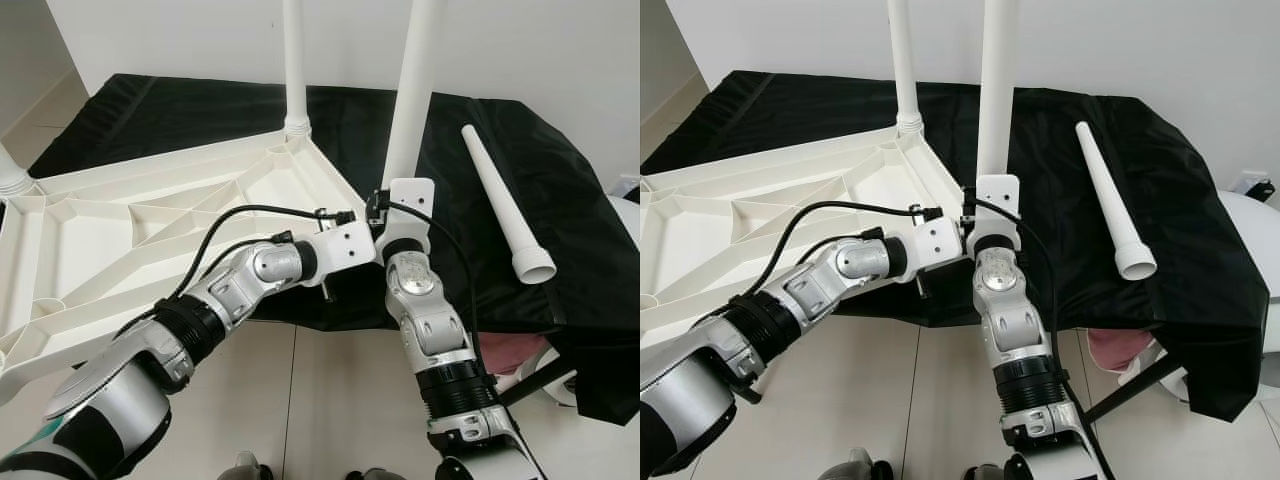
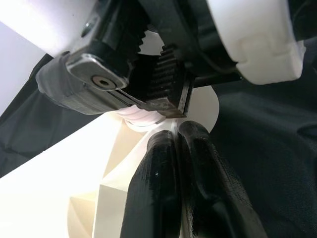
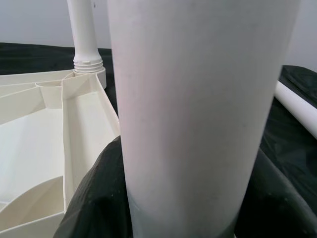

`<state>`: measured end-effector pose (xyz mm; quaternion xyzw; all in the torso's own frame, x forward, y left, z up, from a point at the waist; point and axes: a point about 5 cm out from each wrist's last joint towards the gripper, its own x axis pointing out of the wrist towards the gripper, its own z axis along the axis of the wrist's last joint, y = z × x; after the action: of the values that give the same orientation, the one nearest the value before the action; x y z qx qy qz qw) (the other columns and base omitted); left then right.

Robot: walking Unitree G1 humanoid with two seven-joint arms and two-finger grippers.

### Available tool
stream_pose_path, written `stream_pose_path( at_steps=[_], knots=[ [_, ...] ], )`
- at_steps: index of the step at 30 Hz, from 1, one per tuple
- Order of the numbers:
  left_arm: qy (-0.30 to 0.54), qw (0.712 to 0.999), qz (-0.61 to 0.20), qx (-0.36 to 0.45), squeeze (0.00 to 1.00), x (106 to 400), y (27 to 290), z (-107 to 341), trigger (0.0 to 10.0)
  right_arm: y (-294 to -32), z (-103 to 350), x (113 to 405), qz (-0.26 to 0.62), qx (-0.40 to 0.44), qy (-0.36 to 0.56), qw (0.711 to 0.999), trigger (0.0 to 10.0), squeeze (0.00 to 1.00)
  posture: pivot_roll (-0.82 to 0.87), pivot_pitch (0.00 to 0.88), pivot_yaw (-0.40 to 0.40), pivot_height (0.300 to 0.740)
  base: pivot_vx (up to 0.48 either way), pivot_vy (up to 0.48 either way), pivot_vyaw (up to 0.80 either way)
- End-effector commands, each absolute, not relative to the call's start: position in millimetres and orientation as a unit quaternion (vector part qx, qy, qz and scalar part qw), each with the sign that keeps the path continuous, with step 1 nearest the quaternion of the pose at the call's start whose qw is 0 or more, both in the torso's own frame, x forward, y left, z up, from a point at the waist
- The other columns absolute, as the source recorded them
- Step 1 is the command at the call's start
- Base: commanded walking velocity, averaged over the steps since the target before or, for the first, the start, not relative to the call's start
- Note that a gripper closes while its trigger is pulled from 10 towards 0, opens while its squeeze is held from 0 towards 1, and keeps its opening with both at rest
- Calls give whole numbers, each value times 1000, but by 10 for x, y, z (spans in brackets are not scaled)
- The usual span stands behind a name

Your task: Building children table

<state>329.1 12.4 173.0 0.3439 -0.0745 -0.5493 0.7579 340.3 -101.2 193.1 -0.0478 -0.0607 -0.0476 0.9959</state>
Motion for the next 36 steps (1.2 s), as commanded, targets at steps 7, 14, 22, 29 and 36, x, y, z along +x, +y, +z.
stream_pose_path(
  at_steps=[7, 14, 22, 29, 36],
  knots=[
    [-42, 559, -729, 392, 0, 2968, 80, 1535, 10000, -1217, 1688, 3407, -60, -105, -18, 992, 10000, 0, 2, 0, 0, 740, 0, 0, 0],
    [-36, 583, -706, 400, 0, 3006, 128, 1447, 10000, -1106, 1640, 3383, -21, -111, -15, 993, 10000, 0, 1, 0, 0, 740, 0, 0, 0],
    [-29, 585, -711, 390, 1000, 2994, 138, 1421, 10000, -1105, 1639, 3378, -21, -113, -15, 993, 10000, 0, -1, 0, 0, 740, 0, 0, 0],
    [-31, 603, -710, 363, 1000, 3018, 163, 1462, 10000, -1140, 1619, 3374, -20, -114, -12, 993, 10000, 0, -1, 0, 0, 740, 0, 0, 0],
    [-22, 609, -706, 359, 0, 3034, 254, 1474, 10000, -1151, 1618, 3370, -1, -121, -8, 993, 10000, 0, -2, 133, 6, 740, 0, 0, 0]
  ],
)
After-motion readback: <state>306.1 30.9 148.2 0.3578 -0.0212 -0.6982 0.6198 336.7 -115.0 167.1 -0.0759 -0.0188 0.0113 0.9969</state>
